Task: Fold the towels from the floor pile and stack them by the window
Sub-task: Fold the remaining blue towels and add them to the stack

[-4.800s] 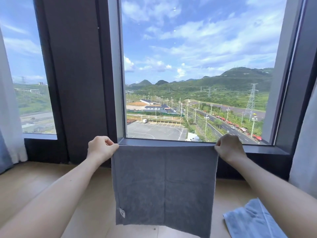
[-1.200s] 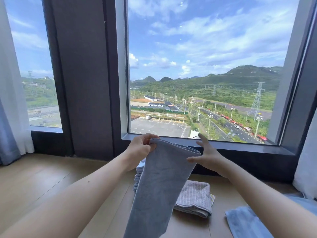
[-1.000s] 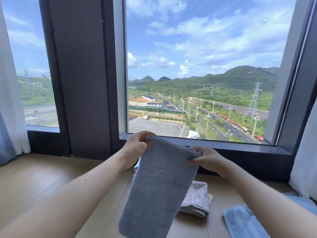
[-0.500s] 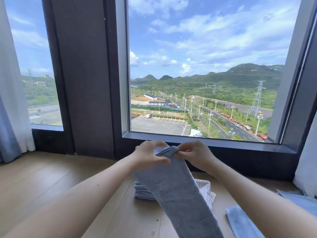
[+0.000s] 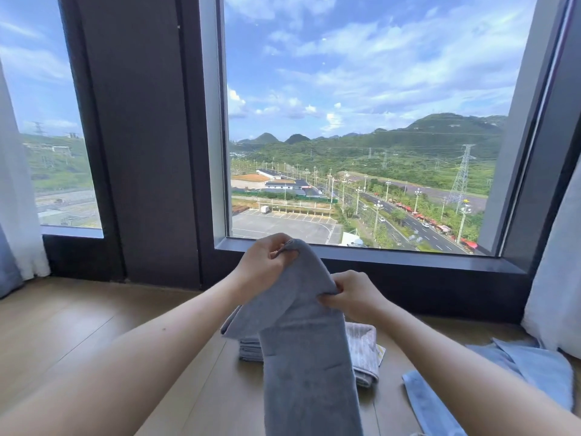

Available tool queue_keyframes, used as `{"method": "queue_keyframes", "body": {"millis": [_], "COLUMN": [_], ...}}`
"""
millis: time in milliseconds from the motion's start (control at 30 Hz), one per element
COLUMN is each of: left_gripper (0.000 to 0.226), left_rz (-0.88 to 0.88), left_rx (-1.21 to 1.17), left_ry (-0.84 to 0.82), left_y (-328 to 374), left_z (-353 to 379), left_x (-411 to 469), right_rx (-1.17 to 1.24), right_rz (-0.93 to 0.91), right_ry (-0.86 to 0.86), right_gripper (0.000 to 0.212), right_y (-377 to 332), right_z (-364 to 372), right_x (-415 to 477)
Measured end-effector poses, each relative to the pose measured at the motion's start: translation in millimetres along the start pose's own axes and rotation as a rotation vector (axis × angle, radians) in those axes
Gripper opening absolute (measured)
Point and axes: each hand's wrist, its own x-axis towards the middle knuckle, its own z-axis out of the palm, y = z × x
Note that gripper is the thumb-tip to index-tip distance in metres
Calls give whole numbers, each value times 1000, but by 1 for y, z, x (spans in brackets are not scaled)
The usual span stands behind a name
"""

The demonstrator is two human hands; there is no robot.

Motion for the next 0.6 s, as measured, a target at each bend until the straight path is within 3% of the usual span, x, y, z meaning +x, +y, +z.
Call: {"method": "queue_keyframes", "body": {"millis": [267, 433, 600], "left_gripper": [17, 18, 20], "left_rz": [-51, -49, -84], "left_rx": [-195, -293, -219], "left_ry": [240, 411, 457], "left_y": [-14, -16, -25], "left_z": [-20, -32, -45], "left_x": [4, 6, 5], "right_rx": [-170, -335, -458], "right_rz": [155, 176, 240], "right_ry": [98, 138, 76], "right_gripper": [33, 5, 9], "right_y": [10, 20, 38], "right_z": [-11, -37, -44], "right_x": [8, 7, 2]}}
